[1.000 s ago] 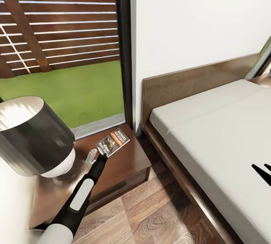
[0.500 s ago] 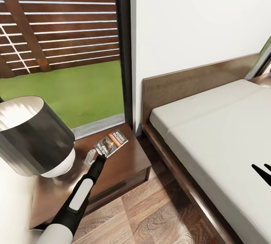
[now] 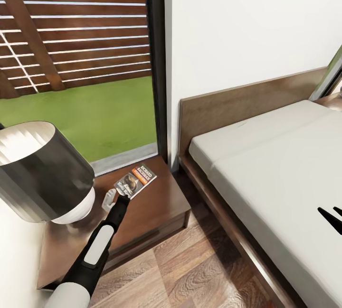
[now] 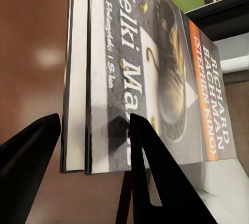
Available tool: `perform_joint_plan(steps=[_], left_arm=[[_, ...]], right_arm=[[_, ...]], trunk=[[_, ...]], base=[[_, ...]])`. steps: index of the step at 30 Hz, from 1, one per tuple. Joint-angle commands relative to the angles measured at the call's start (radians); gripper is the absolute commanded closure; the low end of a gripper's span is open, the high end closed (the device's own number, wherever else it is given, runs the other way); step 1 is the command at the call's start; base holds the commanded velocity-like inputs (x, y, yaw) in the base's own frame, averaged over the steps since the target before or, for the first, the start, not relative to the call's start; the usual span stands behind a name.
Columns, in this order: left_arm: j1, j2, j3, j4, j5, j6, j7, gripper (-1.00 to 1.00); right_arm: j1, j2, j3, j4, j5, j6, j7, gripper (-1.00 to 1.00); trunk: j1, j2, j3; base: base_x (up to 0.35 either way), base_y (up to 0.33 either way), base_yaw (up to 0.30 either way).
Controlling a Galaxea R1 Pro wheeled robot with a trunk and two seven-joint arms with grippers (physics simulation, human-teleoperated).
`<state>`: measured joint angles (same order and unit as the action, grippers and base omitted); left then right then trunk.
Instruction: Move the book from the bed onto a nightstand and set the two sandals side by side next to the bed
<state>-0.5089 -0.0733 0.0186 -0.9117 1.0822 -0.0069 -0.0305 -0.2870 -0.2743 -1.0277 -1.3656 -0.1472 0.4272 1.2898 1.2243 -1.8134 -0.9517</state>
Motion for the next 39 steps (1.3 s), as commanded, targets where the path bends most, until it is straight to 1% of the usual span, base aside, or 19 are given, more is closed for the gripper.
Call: perform_joint_plan(steps=[1,9,18,26,39], left_arm=[[0.0,-0.001,0.001,0.0,0.01,0.0,-0.003,1.0],[0.0,-0.001,0.001,0.0,0.01,0.001,-0.003,1.0],[0.0,-0.001,0.001,0.0,0.01,0.001,-0.003,1.0],[0.0,-0.001,0.001,-0.001,0.01,0.001,-0.002,1.0],[0.0,-0.001,0.001,0.0,0.01,0.001,-0.002,1.0]], right_arm=[[-0.001,0.0,-0.001,0.0,-0.003,0.01,0.003,-1.0],[-0.001,0.0,-0.001,0.0,-0.003,0.01,0.003,-1.0],[-0.001,0.0,-0.001,0.0,-0.003,0.01,0.002,-1.0],[-0.001,0.0,-0.001,0.0,-0.003,0.01,0.003,-1.0],[-0.001,0.0,-0.001,0.0,-0.003,0.01,0.003,-1.0]], trunk=[[0.0,0.0,-0.001],[0.031,-0.056,-0.026],[0.031,-0.056,-0.026],[0.061,-0.112,-0.051],[0.061,-0.112,-0.051]], base=[[0.0,0.0,0.0],[0.0,0.0,0.0],[0.0,0.0,0.0],[0.0,0.0,0.0],[0.0,0.0,0.0]])
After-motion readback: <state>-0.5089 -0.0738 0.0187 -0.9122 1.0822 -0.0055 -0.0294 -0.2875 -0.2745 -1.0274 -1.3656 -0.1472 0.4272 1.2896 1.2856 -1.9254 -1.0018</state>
